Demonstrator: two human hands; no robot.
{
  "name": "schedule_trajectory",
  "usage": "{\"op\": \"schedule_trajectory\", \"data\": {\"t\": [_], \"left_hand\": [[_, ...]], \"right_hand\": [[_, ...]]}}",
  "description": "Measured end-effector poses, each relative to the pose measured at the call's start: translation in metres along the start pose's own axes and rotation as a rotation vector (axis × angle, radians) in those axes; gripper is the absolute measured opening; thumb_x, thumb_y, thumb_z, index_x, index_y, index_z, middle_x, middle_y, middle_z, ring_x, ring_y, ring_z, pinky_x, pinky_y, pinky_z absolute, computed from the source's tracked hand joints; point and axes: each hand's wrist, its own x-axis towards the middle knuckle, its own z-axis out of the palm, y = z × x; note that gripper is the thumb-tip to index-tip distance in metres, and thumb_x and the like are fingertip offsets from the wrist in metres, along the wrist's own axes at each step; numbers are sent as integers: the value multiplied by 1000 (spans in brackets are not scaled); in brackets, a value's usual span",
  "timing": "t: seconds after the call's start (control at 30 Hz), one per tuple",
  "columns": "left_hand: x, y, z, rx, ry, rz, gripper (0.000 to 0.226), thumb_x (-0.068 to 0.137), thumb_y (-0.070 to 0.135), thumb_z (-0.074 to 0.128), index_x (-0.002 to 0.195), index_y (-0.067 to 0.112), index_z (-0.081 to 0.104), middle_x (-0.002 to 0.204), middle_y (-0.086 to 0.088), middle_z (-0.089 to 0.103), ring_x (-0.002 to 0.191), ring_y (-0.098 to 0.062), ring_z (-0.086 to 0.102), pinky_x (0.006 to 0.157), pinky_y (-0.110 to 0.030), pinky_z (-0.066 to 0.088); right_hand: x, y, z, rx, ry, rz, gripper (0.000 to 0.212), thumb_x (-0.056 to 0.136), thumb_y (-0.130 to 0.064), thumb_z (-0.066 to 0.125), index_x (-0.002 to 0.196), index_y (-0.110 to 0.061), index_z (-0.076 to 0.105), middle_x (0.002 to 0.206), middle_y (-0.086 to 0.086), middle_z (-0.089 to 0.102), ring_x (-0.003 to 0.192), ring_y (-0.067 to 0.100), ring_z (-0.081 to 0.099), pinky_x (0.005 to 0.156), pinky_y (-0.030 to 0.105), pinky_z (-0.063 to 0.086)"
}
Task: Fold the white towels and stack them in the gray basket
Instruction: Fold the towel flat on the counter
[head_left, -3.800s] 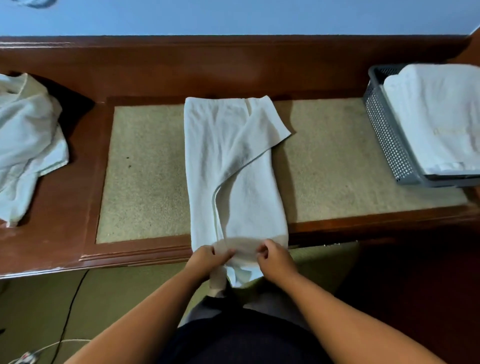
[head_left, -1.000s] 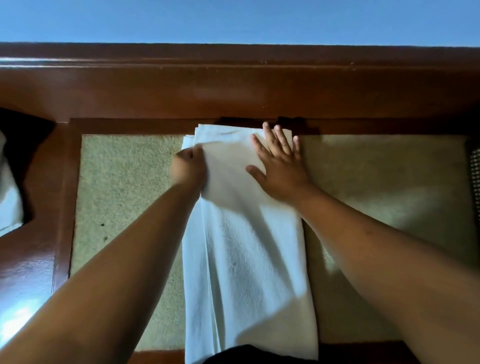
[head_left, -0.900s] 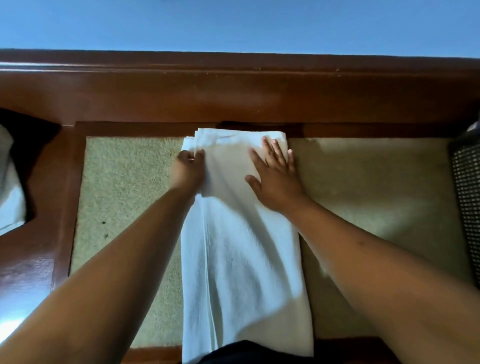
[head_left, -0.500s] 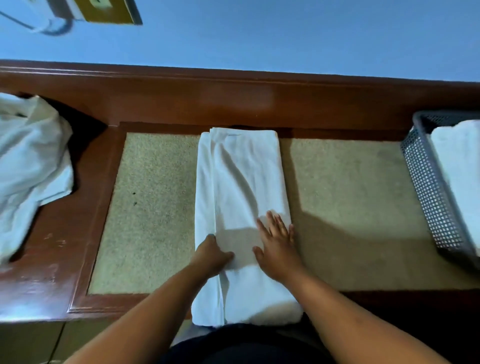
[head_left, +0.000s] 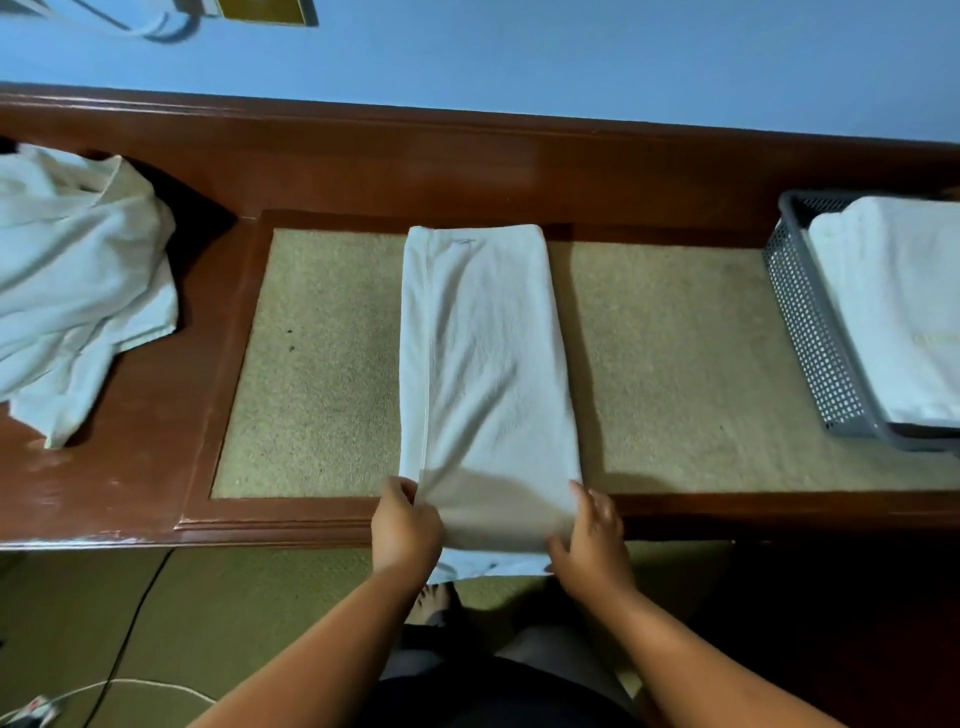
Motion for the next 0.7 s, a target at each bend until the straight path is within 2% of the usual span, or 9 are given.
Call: {"op": "schedule_trajectory", "data": {"t": [0.07,0.13,0.23,0.3,0.33,0.4,0.53,0.63,0.7], "left_hand": [[-5,-13,5,-23,154,4,18,89,8,54,106,14,49,108,-6,55,98,-31,57,84,-43,48],[-12,-24,11,-90,219,-133,41,86,19,69,121,12,47,127,-12,46,113,-35,51,98,-47,43],[-16,-38,16,-364,102,-345,97,72,32,91,144,11,29,145,-16,30,125,-34,45,96,-36,41],[-11,-48,23,-502,76,-375,116,64,30,96,148,13,19,145,-15,32,126,-32,46,102,-34,41],[-8,-53,27,-544,73,-386,115,63,27,97,146,13,19,140,-13,37,123,-29,48,104,-34,41],[-8,-64,33,-515,21,-389,98,66,25,96,135,9,29,127,-10,47,111,-24,53,101,-34,44],[-18,-89,23,-31,-230,-246,63,61,59,82,102,16,63,100,-2,72,92,-22,70,88,-44,58],[-28,-106,6,24,-328,-191,36,76,45,83,95,17,69,92,-1,74,82,-18,70,74,-35,59],[-36,-122,0,20,-382,-182,33,78,36,83,101,16,70,92,-3,75,82,-19,71,73,-34,58]], "right_hand": [[-3,0,8,171,139,166,66,81,-25,74,139,-12,44,142,16,39,124,37,44,97,39,40],[5,1,14,405,174,421,59,75,-28,80,125,-11,54,132,13,48,113,35,54,88,35,43],[14,8,29,711,31,561,53,64,-39,86,107,-13,67,109,5,69,94,23,67,73,29,50],[14,10,35,741,-21,534,42,68,-34,89,100,-14,69,95,1,72,85,17,68,66,26,49],[13,11,36,731,-28,514,41,68,-35,90,98,-15,70,92,-1,72,83,16,68,66,27,50],[12,17,37,688,-42,478,44,69,-43,88,99,-17,69,93,-3,72,85,17,68,73,31,54],[-2,33,35,759,-147,395,41,78,-38,83,111,-17,69,99,-1,75,87,16,72,71,29,54],[-21,42,36,707,-304,369,33,79,-30,83,105,-15,70,96,1,77,84,15,73,71,29,57],[-36,50,43,660,-407,381,33,82,-37,80,104,-14,70,96,2,77,86,18,73,84,35,58]]}}
